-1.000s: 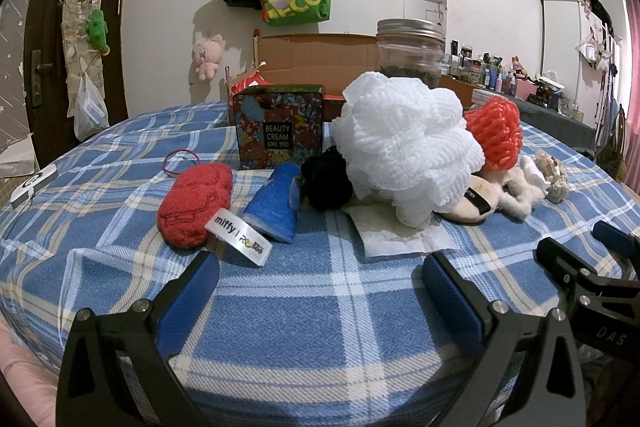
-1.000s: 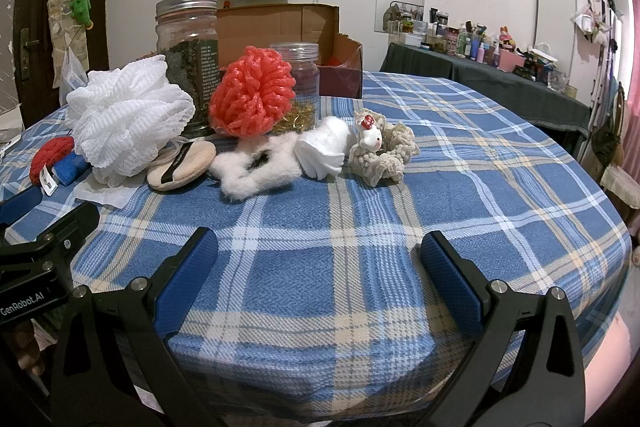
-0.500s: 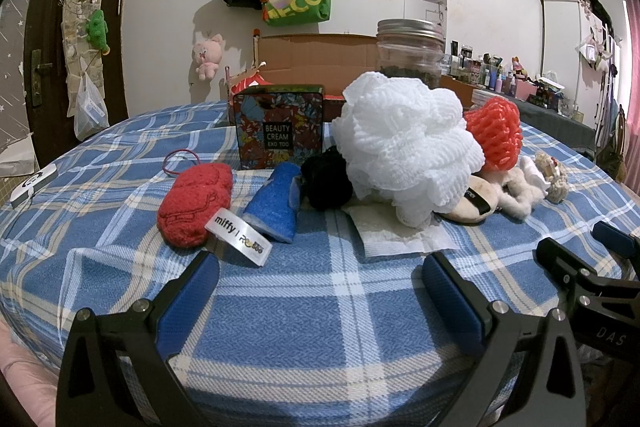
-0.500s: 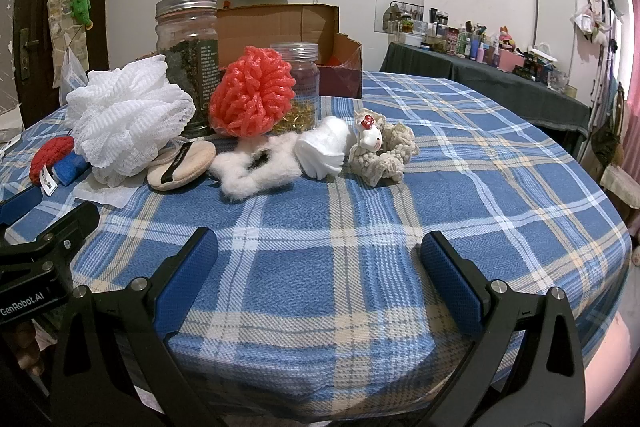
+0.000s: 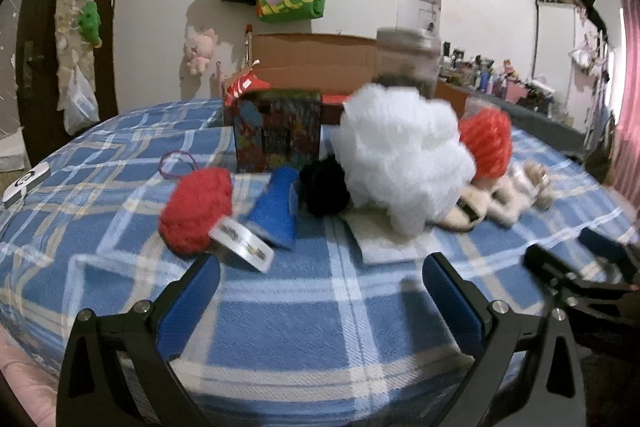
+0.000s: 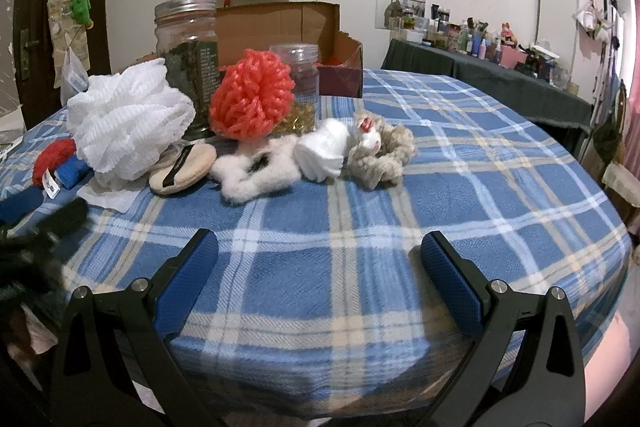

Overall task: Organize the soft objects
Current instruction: 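Grasp the white mesh pouf with the left tool while the right tool grasps the red-orange mesh pouf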

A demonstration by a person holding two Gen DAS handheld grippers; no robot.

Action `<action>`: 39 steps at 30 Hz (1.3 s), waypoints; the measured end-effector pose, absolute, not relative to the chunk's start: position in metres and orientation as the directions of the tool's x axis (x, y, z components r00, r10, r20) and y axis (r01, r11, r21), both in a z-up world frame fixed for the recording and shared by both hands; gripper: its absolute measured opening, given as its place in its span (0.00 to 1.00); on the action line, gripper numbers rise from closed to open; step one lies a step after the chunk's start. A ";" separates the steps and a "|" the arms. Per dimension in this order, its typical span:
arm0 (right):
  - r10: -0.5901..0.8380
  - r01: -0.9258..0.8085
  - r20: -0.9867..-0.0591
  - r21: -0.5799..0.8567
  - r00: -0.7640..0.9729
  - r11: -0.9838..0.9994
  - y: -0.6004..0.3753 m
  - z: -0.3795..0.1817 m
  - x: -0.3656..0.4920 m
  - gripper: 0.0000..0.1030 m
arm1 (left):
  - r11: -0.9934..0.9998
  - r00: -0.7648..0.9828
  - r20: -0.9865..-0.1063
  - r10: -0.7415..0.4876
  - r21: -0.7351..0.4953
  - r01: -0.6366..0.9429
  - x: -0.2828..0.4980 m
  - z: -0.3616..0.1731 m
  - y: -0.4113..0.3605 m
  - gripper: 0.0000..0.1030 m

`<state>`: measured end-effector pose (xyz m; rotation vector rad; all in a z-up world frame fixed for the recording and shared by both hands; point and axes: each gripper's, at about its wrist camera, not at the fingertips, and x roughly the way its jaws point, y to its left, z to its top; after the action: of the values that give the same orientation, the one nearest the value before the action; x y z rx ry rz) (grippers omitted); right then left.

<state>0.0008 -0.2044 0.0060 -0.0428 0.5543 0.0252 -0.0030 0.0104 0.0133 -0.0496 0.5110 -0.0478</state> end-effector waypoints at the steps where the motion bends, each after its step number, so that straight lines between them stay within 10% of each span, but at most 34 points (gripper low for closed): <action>1: 0.006 -0.029 -0.521 -0.036 0.853 0.999 -0.209 0.014 0.004 1.00 | 0.998 0.880 -0.473 -0.052 -0.061 0.026 -0.004 0.018 0.016 1.00; 30: 0.434 -0.368 -0.606 0.240 0.666 0.899 -0.221 0.062 0.117 1.00 | 0.922 0.714 -0.598 -0.364 -0.122 0.368 0.081 0.067 -0.001 1.00; 35: 0.455 -0.405 -0.628 0.233 0.632 0.884 -0.209 0.055 0.118 0.82 | 0.923 0.689 -0.631 -0.358 -0.129 0.361 0.087 0.055 -0.007 0.96; 39: 0.478 -0.413 -0.636 0.262 0.605 0.872 -0.206 0.048 0.119 0.41 | 0.909 0.670 -0.633 -0.388 -0.144 0.390 0.087 0.051 -0.011 0.68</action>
<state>0.1187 -0.2060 0.0484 0.0917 0.7628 0.5165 0.0868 -0.0108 0.0510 0.0033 0.7124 -0.4385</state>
